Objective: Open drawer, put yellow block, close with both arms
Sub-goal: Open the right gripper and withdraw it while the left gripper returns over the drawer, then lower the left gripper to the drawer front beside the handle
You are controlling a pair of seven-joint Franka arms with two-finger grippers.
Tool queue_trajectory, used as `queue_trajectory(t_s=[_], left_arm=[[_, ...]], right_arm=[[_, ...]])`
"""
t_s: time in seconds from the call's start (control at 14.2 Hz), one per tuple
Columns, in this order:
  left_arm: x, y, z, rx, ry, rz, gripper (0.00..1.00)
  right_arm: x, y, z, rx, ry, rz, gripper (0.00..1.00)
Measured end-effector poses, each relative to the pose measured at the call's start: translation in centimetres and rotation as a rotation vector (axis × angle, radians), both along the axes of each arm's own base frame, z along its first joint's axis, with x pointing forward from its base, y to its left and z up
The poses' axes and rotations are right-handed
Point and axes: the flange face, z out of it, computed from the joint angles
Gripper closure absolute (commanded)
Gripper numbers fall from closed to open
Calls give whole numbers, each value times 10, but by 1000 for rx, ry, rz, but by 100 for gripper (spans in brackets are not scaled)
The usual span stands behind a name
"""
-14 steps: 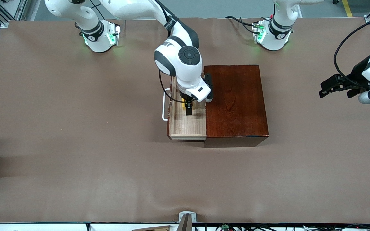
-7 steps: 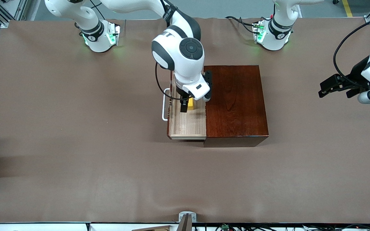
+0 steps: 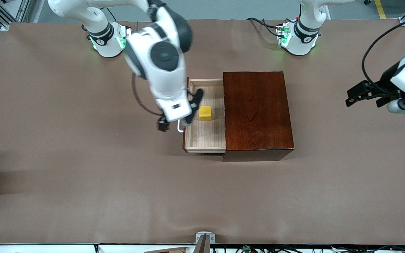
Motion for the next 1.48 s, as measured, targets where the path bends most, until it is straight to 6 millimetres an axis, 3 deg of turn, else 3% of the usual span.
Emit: queue_trajectory(t_s=[0.35, 0.56, 0.7, 0.91, 1.12, 1.26, 1.48], left_arm=[[-23, -112, -7, -5, 11, -198, 0], [-50, -185, -10, 20, 3, -328, 0], [-73, -232, -15, 27, 4, -417, 0], [-113, -308, -21, 18, -11, -570, 0], [-140, -384, -33, -15, -24, -770, 0], [-145, -432, -55, -59, -70, -959, 0], [-144, -483, -103, -113, -137, -1138, 0]], right_arm=[[41, -127, 51, 18, -10, -201, 0], [62, -219, 66, 23, -13, -342, 0], [70, -265, 69, 24, -13, -416, 0], [72, -323, 72, 26, -11, -509, 0], [55, -388, 84, 73, 3, -624, 0], [40, -419, 97, 95, -6, -692, 0], [24, -427, 113, 108, -25, -808, 0]])
